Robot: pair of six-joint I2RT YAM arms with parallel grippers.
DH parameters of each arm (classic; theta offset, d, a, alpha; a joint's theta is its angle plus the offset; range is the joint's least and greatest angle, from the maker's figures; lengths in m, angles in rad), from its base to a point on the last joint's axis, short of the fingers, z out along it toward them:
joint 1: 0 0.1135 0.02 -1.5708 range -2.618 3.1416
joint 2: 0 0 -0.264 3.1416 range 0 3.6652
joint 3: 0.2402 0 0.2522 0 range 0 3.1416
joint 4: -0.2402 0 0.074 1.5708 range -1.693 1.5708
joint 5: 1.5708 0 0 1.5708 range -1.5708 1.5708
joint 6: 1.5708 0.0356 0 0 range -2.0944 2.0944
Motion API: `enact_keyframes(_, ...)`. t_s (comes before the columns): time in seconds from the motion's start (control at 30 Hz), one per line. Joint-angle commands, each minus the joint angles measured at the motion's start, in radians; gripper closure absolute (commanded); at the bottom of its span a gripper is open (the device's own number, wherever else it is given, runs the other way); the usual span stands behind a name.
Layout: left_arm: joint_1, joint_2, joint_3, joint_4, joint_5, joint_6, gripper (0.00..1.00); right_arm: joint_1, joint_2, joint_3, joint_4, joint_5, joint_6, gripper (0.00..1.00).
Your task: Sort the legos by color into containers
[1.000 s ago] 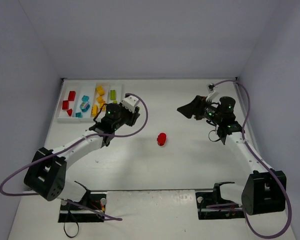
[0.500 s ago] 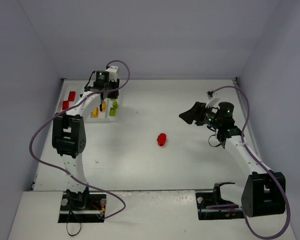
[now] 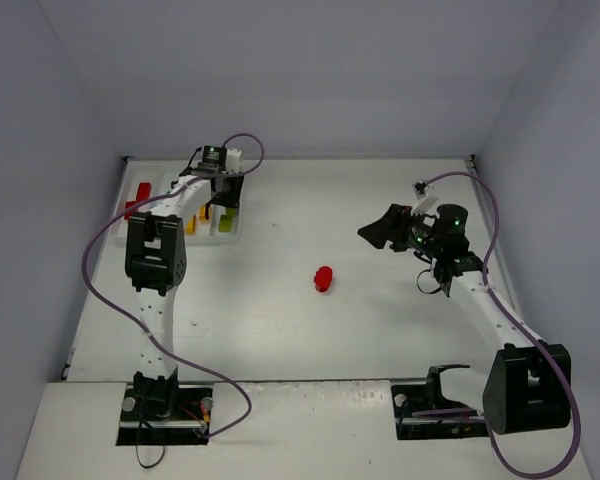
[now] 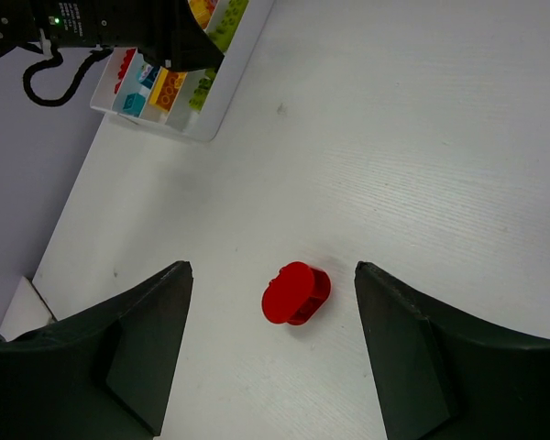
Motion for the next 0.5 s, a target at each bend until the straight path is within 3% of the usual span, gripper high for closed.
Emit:
enact_keyframes(0.0, 0.01, -0.057, 0.073, 0.003, -0.009, 0.016, 0.6, 0.004, -0.018, 0.01, 0.06, -0.009, -0.02, 0.32)
enact_keyframes(0.17, 0.017, -0.073, 0.07, 0.003, -0.012, 0.013, 0.48, 0.004, -0.02, 0.008, 0.057, -0.015, -0.021, 0.32)
enact_keyframes(0.47, -0.008, -0.243, -0.048, 0.035, 0.029, -0.012, 0.46, 0.004, -0.038, 0.017, 0.047, -0.007, -0.029, 0.32)
